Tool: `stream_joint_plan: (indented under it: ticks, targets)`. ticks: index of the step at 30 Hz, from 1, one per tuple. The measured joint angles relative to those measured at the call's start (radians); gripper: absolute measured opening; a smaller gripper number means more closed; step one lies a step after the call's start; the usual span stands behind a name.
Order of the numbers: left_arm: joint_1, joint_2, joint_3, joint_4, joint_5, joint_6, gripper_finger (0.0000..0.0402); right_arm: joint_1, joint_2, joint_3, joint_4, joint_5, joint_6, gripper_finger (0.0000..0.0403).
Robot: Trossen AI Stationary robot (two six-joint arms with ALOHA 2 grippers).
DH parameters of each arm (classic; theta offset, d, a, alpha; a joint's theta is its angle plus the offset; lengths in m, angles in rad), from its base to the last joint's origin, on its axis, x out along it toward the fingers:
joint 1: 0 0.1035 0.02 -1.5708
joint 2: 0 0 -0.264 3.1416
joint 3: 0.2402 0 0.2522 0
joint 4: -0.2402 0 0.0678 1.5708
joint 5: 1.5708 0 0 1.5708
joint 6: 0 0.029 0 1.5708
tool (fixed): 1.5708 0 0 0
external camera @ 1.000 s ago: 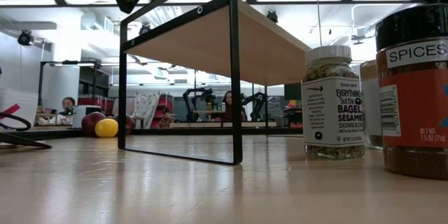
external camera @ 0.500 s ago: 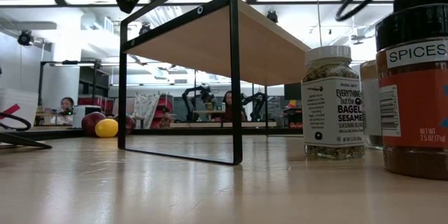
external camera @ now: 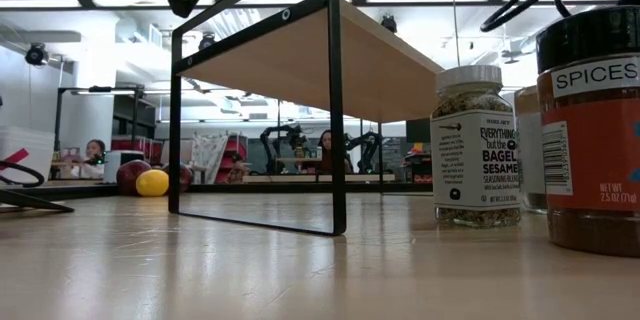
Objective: Shelf spices
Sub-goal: Put the brown seasoning bottle on the shelf aligned with the green seasoning bottle
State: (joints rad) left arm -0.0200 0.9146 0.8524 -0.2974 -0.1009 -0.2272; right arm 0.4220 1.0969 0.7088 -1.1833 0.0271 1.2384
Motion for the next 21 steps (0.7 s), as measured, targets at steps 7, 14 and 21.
stream_joint_plan:
  ticks: [7,14,21]
  targets:
    - [0.000,0.000,0.000,0.007,0.000,0.000,0.0131,-0.007,0.020,-0.009,0.029,0.025,0.026,0.0311]
    - [0.000,0.000,0.000,0.009,0.000,0.000,0.0135,-0.010,0.050,-0.011,0.046,0.000,0.144,0.0298]
    - [0.000,0.000,0.000,0.012,0.009,0.005,0.0128,-0.010,0.050,-0.011,0.107,0.007,0.240,0.0297]
